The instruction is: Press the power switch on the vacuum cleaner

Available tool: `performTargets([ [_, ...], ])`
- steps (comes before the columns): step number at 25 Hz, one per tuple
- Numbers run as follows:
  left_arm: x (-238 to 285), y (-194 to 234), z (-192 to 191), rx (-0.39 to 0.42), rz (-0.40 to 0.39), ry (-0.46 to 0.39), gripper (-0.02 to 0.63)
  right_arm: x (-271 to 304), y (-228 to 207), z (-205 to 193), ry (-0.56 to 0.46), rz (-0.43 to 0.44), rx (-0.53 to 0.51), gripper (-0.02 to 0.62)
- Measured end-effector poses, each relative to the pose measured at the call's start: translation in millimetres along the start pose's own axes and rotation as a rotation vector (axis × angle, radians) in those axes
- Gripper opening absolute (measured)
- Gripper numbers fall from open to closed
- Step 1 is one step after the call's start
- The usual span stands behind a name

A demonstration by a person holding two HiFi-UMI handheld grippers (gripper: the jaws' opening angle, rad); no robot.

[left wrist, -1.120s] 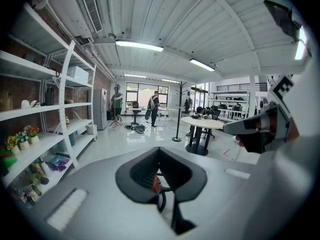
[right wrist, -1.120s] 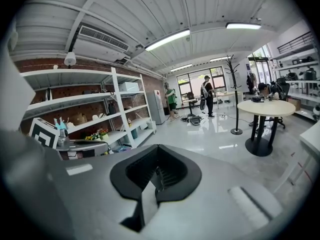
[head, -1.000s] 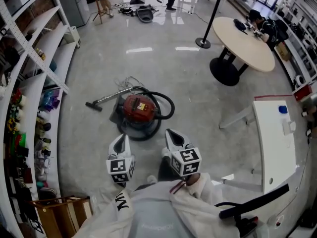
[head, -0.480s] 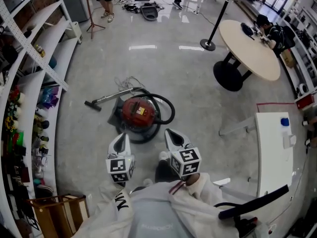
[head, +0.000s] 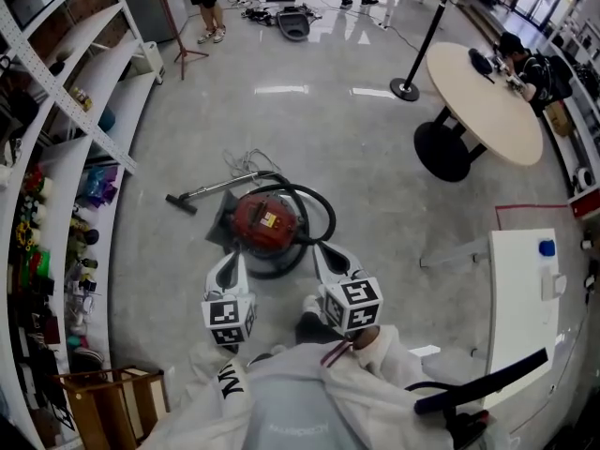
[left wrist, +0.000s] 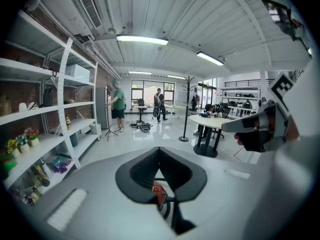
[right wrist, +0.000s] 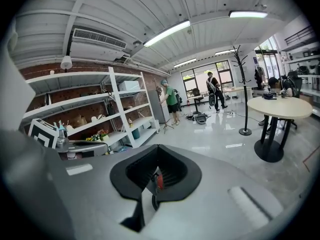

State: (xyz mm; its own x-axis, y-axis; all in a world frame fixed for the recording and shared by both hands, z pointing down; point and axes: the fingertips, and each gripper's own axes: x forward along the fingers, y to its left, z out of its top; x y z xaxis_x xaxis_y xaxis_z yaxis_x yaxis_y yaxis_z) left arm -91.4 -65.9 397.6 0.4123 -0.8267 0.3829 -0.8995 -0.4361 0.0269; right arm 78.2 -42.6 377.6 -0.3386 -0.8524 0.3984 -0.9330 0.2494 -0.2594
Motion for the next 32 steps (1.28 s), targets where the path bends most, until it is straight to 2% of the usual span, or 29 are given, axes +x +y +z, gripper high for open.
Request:
performTargets([
  [10, 34, -17, 24, 0.012, 0.007, -0.017, 0.0, 20, -36, 19, -0.005, 0.029, 0.008, 0.0],
  [18, 49, -19, 31, 0.012, 0.046, -0.013, 0.0, 37, -51, 26, 0.008, 0.076, 0.007, 0.0],
  [32, 61, -4, 12, -0.01, 0.076, 0.037, 0.0, 60, -56, 10, 0.065, 0.086, 0.022, 0.0],
])
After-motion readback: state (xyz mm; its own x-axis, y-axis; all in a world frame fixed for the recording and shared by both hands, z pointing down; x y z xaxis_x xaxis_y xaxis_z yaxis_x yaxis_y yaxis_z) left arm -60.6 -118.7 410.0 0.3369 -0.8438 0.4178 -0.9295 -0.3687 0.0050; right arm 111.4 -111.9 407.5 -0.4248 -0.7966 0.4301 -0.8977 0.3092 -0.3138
